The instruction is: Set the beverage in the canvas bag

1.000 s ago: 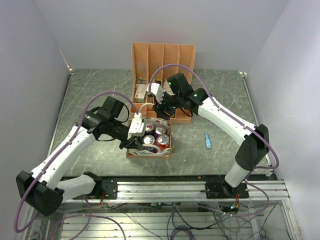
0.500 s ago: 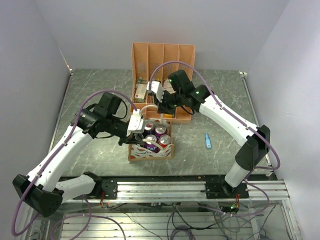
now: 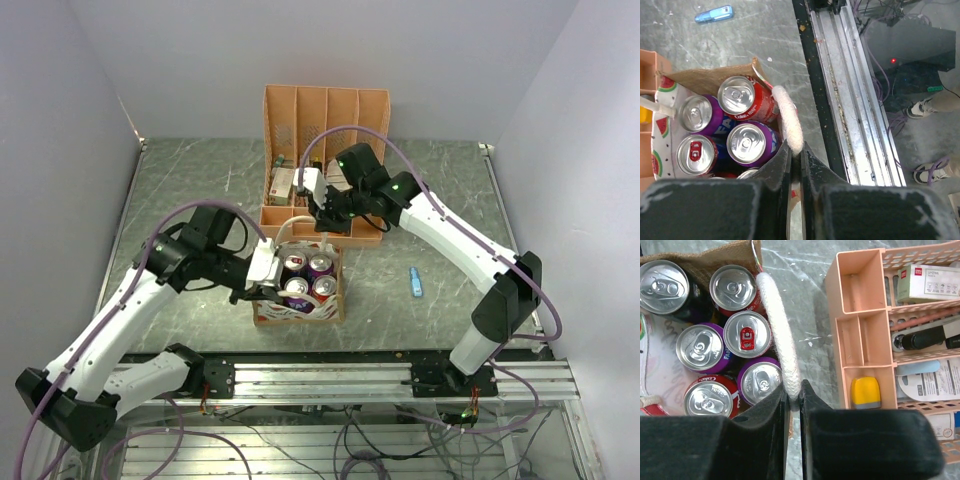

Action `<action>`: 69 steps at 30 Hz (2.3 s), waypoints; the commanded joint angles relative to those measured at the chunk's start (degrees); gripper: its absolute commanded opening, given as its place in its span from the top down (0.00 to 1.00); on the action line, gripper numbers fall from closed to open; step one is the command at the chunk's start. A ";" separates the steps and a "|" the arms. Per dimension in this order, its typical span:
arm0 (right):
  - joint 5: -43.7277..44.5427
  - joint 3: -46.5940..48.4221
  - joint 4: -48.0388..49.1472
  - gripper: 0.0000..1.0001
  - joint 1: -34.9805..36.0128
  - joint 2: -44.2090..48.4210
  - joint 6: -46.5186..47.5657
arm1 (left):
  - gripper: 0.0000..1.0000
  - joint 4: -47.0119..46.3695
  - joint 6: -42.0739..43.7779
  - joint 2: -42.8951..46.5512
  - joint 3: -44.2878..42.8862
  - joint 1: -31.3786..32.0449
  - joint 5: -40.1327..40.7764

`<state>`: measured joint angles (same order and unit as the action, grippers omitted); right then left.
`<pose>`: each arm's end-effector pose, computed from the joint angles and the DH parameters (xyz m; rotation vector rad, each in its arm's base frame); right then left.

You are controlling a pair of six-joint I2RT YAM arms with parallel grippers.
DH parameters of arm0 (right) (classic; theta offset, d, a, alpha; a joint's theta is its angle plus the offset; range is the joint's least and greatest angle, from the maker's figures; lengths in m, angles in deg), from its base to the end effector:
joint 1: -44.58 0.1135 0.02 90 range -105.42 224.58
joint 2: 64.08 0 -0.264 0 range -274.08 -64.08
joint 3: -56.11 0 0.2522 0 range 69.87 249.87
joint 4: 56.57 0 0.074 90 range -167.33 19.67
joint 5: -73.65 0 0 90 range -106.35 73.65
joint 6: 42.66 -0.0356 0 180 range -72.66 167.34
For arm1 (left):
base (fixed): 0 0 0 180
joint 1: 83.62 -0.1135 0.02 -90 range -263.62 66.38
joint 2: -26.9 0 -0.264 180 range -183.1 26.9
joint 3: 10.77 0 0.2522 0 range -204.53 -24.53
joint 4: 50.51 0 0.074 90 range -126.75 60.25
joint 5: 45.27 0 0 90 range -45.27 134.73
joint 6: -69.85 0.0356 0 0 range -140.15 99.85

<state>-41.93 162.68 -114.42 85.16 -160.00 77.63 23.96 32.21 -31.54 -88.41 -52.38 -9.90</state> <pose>0.2689 0.2505 0.3448 -1.5445 1.8072 0.6186 0.1336 -0.1150 0.3436 1.7361 1.4072 -0.9937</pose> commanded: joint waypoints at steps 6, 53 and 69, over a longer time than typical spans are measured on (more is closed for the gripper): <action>-1.08 -2.07 0.32 0.61 0.54 3.03 0.77 | 0.76 1.78 6.27 2.75 3.19 0.57 0.02; 25.95 -36.59 28.36 0.00 -35.97 41.60 -20.61 | 0.00 -39.23 -38.45 15.63 4.07 -22.54 63.54; 25.44 -39.99 30.44 0.00 -36.81 49.08 -18.94 | 0.01 -44.23 -42.31 24.86 13.45 -23.95 58.62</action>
<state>-17.30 122.49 -85.64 49.31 -113.14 58.09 -17.26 -8.20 -7.38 -75.93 -75.37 49.83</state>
